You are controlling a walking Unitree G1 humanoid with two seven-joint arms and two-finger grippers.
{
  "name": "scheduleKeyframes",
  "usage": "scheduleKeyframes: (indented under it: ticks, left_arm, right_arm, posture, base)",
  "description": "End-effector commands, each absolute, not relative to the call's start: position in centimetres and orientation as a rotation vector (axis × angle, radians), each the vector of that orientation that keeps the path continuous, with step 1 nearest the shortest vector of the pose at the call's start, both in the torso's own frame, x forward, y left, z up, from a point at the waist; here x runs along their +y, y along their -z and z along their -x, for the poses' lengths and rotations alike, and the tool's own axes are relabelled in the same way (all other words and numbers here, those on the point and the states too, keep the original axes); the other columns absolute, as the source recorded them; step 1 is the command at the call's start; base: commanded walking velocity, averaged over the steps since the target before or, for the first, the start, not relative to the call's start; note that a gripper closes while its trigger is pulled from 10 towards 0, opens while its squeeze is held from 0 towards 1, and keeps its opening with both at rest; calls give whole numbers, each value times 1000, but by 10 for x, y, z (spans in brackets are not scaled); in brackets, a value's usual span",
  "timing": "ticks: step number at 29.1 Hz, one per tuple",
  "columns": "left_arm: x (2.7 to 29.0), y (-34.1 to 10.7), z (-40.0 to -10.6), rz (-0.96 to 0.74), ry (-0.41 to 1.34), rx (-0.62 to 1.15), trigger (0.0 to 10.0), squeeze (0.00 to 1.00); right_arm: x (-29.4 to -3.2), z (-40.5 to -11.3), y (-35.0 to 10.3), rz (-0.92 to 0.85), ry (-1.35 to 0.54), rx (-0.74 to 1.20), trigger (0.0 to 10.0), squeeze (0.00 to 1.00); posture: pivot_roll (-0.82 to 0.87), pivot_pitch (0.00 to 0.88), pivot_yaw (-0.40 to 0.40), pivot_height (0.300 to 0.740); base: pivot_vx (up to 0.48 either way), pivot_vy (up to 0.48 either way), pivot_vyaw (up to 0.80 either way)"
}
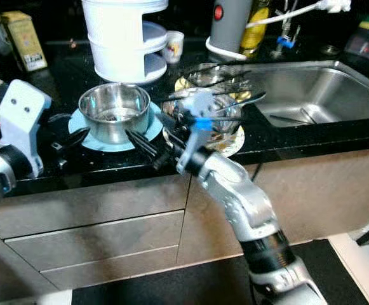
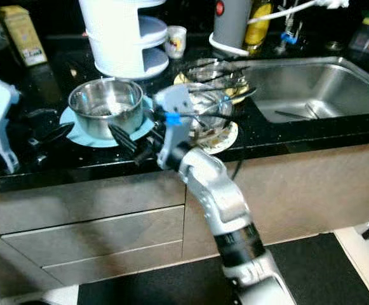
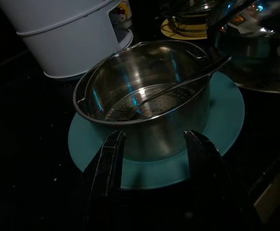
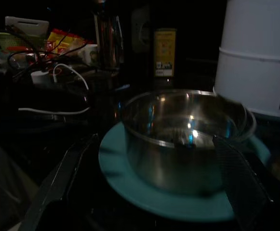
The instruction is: Kitchen organization
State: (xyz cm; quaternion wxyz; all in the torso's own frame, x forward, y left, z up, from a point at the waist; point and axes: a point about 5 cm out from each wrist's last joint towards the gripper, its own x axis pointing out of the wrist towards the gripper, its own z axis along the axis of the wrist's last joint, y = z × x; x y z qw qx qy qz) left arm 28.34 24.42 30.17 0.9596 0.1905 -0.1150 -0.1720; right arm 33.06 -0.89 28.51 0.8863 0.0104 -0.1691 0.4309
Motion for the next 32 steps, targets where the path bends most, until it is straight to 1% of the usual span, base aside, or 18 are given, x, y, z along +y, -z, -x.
scheduleKeyframes:
  ticks: [1,2,3,8,13,18,19,32]
  left_arm:
    - [240,-301,-283,-391,359,-238,10000,0]
    - [240,-301,-283,-391,359,-238,10000,0]
    - [240,-301,-283,-391,359,-239,10000,0]
    - [240,-302,-280,-386,360,-244,10000,0]
    - [238,-301,-279,-376,368,-242,10000,0]
    - [237,-301,-279,-371,374,-244,10000,0]
    - [237,-303,-279,-345,379,-252,10000,0]
    - [236,-305,-278,-354,387,-245,10000,0]
  right_arm:
    - [-2,-334,-288,7,-881,-369,10000,682]
    - [-2,-334,-288,7,-881,-369,10000,682]
    - [0,-337,-290,0,-869,-372,10000,0]
    - [8,-346,-298,-39,-834,-391,10000,0]
    - [15,-353,-296,-60,-825,-383,10000,0]
    - [17,-355,-294,-68,-816,-369,10000,0]
    - [18,-359,-290,-80,-807,-347,10000,0]
    - [23,-368,-284,-75,-803,-302,10000,0]
  posture:
    - [-20,182,-46,740]
    - [-20,182,-46,740]
    - [-20,182,-46,740]
    - [-14,183,-55,740]
    - [-14,185,-58,740]
    - [-12,190,-57,740]
    - [-12,190,-57,740]
    - [-10,200,-55,740]
  base:
    - [0,0,0]
    - [0,0,0]
    - [0,0,0]
    - [0,0,0]
    - [0,0,0]
    - [0,0,0]
    - [0,0,0]
    - [0,0,0]
